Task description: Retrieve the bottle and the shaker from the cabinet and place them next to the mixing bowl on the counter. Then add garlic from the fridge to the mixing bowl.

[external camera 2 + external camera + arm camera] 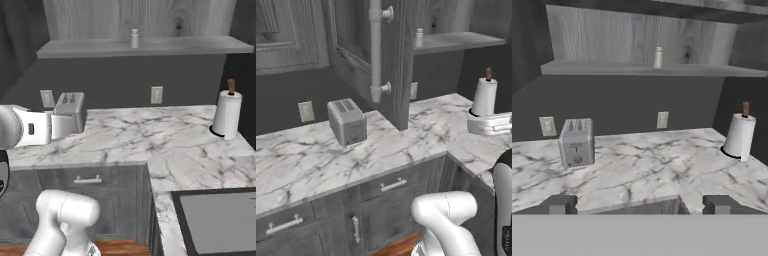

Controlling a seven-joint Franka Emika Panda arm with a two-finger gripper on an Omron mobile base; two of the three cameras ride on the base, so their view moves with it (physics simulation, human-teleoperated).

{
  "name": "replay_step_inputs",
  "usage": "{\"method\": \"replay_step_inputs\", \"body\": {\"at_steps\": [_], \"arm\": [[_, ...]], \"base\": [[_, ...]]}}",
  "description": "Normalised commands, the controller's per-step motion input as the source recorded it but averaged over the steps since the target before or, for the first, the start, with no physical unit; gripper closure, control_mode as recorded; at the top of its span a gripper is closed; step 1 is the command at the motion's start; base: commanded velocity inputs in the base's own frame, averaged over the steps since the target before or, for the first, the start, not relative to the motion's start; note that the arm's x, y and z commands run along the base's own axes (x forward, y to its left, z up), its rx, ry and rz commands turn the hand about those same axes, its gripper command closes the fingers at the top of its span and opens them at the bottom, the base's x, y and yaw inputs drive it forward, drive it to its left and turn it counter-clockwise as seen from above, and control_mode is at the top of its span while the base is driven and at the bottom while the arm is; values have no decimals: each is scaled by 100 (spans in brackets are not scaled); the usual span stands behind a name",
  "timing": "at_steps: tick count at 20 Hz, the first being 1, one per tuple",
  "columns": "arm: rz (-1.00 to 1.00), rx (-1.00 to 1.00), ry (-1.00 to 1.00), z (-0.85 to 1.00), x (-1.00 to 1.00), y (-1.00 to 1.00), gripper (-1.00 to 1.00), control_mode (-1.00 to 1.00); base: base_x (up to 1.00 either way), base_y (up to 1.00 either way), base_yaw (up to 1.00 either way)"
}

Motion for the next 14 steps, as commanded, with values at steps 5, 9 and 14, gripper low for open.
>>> {"method": "replay_step_inputs", "body": {"at_steps": [5,9,14], "arm": [[0,0,0,0,0,0,-100,100],[0,0,0,0,0,0,-100,100],[0,0,0,0,0,0,-100,100]], "base": [[100,-59,59],[100,-55,40],[26,-25,2]]}}
